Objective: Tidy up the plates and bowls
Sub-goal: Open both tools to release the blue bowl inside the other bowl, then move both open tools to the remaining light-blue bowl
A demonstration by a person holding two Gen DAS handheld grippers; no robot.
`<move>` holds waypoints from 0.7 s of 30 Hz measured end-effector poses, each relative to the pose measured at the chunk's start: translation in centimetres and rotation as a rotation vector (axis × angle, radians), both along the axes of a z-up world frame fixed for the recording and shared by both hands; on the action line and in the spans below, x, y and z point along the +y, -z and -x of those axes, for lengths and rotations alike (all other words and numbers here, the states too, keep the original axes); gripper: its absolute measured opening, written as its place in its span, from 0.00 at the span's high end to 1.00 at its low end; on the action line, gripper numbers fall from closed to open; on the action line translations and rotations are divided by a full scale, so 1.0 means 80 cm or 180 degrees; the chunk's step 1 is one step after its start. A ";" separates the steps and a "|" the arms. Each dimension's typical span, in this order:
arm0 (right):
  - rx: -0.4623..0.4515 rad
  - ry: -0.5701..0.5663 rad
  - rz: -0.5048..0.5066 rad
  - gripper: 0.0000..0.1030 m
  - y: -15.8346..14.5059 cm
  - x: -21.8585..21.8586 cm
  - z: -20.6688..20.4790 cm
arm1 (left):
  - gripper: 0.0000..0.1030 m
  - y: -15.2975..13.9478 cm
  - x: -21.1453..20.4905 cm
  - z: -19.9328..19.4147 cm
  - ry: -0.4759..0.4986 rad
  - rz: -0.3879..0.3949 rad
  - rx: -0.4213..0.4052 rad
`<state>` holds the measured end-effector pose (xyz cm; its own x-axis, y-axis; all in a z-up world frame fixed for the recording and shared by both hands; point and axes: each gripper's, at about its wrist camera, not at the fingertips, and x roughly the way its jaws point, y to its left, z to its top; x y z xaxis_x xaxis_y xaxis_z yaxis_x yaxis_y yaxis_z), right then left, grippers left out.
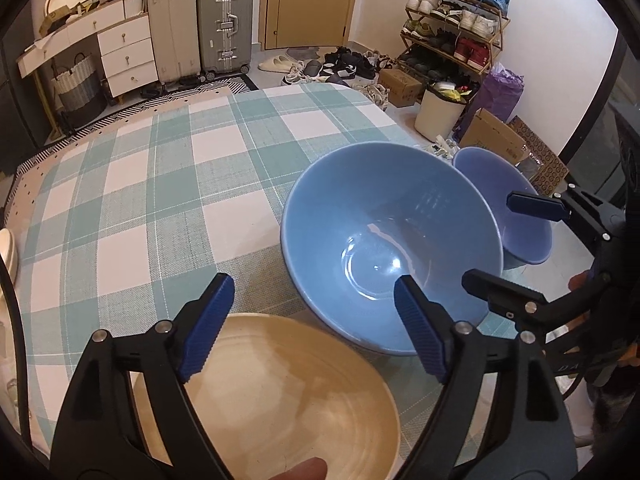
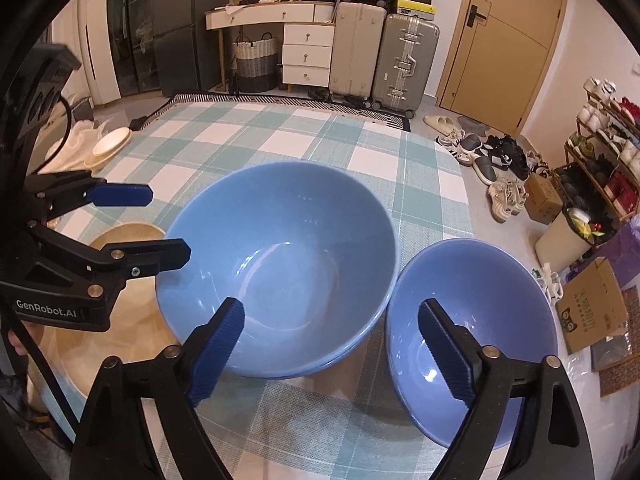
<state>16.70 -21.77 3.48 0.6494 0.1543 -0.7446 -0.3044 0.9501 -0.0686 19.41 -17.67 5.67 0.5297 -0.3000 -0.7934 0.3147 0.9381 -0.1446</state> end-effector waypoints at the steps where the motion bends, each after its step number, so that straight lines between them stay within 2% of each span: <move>1: -0.0013 0.0018 -0.0040 0.06 -0.002 -0.003 0.000 | 0.16 -0.002 0.001 0.001 -0.0004 0.0023 -0.0004; 2: -0.0029 0.0028 -0.0087 0.04 -0.005 -0.007 0.001 | 0.14 -0.004 0.001 0.001 -0.0004 0.0041 -0.0012; 3: -0.0043 0.0031 -0.0129 0.04 -0.007 -0.009 0.002 | 0.04 -0.006 0.001 0.002 -0.0008 0.0052 -0.0020; 4: -0.0053 0.0048 -0.0170 0.04 -0.009 -0.013 0.003 | 0.02 -0.009 0.002 0.003 -0.0022 0.0056 -0.0031; 21: -0.0274 0.0463 -0.0548 0.01 -0.045 -0.091 0.047 | 0.02 -0.044 -0.039 0.026 0.0194 0.0052 -0.0157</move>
